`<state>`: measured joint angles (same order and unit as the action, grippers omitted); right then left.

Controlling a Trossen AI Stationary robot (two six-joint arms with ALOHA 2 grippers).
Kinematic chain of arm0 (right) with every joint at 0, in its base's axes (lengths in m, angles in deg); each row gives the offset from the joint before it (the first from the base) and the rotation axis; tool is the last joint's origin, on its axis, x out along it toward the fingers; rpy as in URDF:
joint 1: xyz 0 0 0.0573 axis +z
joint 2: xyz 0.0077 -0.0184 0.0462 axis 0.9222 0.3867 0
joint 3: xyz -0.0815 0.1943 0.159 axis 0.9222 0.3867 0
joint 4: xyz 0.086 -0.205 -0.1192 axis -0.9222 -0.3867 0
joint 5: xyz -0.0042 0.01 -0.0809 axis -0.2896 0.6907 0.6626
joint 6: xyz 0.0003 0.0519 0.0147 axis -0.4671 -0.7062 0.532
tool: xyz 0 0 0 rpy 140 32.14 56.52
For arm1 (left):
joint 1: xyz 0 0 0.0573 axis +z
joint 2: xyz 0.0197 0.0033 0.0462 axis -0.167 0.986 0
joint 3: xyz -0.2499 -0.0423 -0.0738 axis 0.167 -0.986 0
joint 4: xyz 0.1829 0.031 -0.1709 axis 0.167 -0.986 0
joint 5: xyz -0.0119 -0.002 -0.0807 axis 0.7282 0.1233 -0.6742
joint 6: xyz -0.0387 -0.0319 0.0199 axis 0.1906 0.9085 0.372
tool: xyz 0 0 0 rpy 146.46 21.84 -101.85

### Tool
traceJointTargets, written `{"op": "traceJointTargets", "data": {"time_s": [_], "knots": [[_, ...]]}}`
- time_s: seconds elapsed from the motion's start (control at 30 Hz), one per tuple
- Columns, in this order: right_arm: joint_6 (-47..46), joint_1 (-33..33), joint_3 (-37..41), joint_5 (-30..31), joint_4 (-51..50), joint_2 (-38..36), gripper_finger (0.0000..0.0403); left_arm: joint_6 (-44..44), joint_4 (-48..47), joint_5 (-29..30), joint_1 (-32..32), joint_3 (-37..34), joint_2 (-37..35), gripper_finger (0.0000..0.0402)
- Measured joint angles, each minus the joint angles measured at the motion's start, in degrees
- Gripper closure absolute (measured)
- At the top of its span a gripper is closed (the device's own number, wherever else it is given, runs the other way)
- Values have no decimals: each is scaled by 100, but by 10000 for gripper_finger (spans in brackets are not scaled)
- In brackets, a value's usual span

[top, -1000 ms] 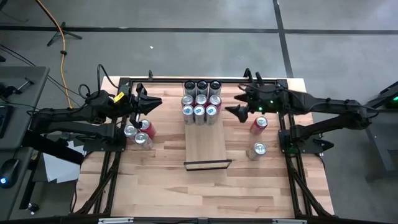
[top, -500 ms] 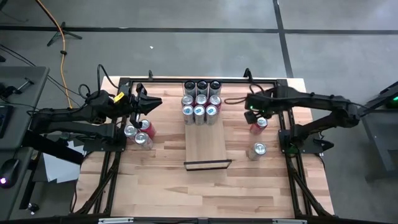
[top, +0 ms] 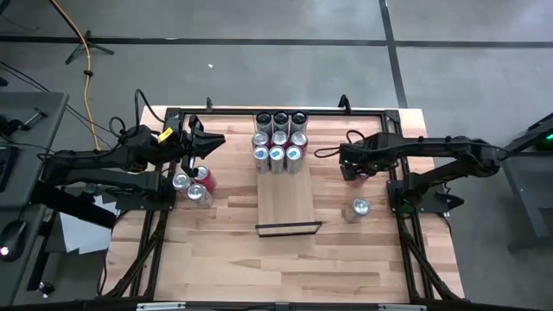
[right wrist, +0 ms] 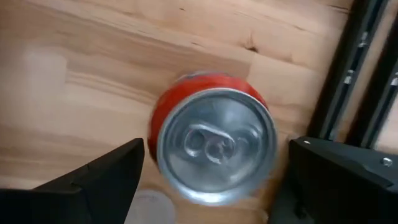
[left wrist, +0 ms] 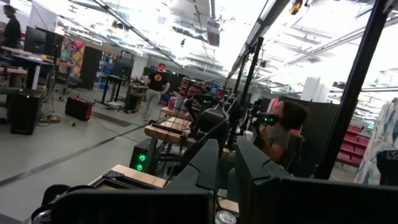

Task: Place canned beverage on shelf
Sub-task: Put the right red soda can on the shelf

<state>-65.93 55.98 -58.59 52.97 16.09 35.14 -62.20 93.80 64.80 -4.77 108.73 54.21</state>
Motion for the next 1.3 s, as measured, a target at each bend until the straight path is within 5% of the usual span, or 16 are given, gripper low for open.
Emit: {"op": "traceJointTargets", "data": {"time_s": [0.4, 0.67, 1.0, 1.3], "knots": [[-264, 0, 586, 160, 772, -2, 35, 2, 0, 34, 0, 0, 2, 398], [478, 10, 338, -39, 739, -8, 112, 2, 0, 34, 0, 0, 2, 398], [3751, 338, -2078, -1047, 825, 78, 118, 2, 0, 34, 0, 0, 0, 398], [6164, 1313, -4395, -1073, 320, 1831, 118, 2, 0, 32, 1, 0, 0, 398]]}}
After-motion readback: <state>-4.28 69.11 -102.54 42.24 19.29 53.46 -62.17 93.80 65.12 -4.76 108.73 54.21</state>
